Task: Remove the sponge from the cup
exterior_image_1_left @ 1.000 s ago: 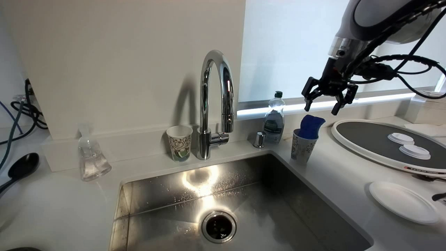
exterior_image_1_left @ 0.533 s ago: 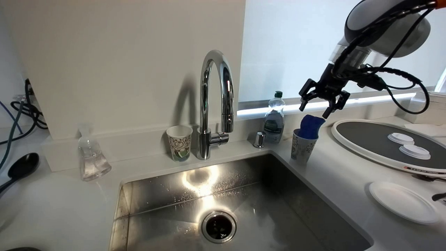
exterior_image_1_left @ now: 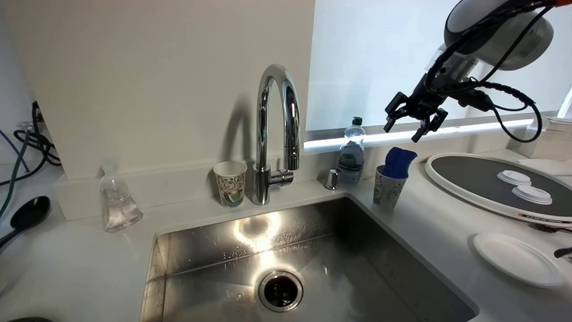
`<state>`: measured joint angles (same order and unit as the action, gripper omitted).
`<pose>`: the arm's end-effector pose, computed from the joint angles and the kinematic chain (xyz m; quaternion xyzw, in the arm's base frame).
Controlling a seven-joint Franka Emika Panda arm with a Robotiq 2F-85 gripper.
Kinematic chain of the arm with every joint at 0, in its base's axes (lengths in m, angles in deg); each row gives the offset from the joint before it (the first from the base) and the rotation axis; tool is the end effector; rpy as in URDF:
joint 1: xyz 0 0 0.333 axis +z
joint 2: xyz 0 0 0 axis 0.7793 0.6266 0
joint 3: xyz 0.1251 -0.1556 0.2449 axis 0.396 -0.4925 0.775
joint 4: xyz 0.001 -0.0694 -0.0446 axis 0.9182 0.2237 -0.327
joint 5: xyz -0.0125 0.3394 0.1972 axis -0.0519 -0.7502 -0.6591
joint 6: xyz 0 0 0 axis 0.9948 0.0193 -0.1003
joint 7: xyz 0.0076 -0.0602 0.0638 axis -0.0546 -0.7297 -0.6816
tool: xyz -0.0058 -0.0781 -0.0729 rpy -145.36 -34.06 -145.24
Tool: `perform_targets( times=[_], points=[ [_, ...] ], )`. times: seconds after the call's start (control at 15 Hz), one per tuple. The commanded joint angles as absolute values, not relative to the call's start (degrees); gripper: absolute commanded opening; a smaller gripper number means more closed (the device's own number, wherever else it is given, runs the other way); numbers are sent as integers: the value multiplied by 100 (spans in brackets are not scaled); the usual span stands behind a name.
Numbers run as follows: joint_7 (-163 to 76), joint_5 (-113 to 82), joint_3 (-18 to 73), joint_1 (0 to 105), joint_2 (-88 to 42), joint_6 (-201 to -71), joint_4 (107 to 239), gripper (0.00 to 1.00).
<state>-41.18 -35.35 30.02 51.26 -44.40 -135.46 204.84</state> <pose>0.5422 -0.0055 0.4611 -0.9720 0.1556 -0.1207 0.1278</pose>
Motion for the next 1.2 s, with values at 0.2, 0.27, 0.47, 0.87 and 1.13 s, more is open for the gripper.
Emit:
perform_targets(
  times=[0.2,0.27,0.47,0.87,1.13],
  points=[
    [-4663,-3692,2966,5106,-4138,-13971,20483,100],
    [-4735,-3735,2953,5098,-4105,-14004,20481,100],
    [-4873,-3706,2920,5061,-4035,-14117,20464,100],
    [-5320,-3687,2891,5002,-4035,-13960,20512,100],
    [-5754,-3763,2885,4998,-4071,-13844,20551,100]
  ],
)
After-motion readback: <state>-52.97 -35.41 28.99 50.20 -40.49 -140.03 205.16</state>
